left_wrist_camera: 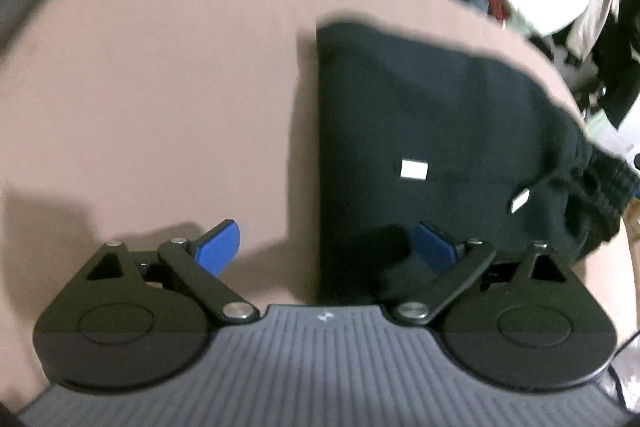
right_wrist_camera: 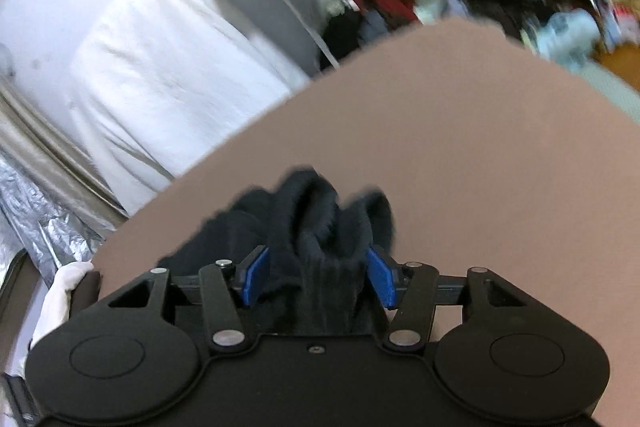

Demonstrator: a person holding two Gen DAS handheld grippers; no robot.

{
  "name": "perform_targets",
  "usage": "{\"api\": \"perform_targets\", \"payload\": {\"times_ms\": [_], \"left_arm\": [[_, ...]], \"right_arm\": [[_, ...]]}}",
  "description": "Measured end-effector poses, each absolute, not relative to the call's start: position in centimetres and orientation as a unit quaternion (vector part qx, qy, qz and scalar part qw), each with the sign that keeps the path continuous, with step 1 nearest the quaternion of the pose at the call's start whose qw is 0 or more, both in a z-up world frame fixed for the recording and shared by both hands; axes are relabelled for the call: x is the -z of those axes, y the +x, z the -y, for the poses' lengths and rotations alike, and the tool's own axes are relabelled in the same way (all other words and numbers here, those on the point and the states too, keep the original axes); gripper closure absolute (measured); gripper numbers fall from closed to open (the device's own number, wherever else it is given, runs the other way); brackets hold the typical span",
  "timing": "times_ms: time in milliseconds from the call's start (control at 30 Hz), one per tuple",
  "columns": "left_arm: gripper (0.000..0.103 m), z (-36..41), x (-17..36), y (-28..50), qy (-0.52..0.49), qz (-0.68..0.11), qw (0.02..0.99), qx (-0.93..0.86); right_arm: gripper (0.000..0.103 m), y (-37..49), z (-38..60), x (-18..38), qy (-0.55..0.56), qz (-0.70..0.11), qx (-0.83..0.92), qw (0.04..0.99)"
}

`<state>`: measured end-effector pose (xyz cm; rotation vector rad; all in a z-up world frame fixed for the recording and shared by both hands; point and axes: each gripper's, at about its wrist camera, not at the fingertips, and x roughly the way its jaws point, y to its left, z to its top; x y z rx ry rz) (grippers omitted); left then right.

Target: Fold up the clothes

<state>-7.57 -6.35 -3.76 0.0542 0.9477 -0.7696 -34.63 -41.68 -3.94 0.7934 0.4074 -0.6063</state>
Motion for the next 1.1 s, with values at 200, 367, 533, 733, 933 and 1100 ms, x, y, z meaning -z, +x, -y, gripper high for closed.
{"api": "perform_targets", "payload": {"times_ms": [200, 367, 533, 733, 933, 1100], "left_arm": [[0.007, 9.3, 4.0, -5.7, -0.008, -0.441, 0.818, 0.369], [0.007, 10.4, 6.9, -5.7, 0.016, -0.474, 0.8, 0.369], [0.006, 10.2, 8.5, -5.2, -0.009, -0.492, 0.785, 0.376], [0.001, 11.1, 10.0, -4.6, -0.007, -0.523, 0.77, 0.365], [0.001, 10.3, 9.6, -4.7, -0.014, -0.516, 0.772, 0.37], [0.001, 9.9, 8.4, -4.7, -0.034, -0.493, 0.787, 0.37]], "right_arm": [[0.043, -30.8, 43.6, 3.5, 0.372, -0.209, 0.207, 0.881], [0.043, -24.7, 45.6, 7.5, 0.318, -0.317, 0.237, 0.861], [0.09, -24.7, 44.7, 6.1, 0.23, -0.239, 0.237, 0.913], [0.087, -24.4, 45.6, 8.2, 0.2, -0.295, 0.289, 0.888], [0.044, -25.7, 44.4, 5.9, 0.175, -0.296, 0.339, 0.876], [0.033, -31.7, 43.6, 3.6, 0.294, -0.227, 0.336, 0.866]]}}
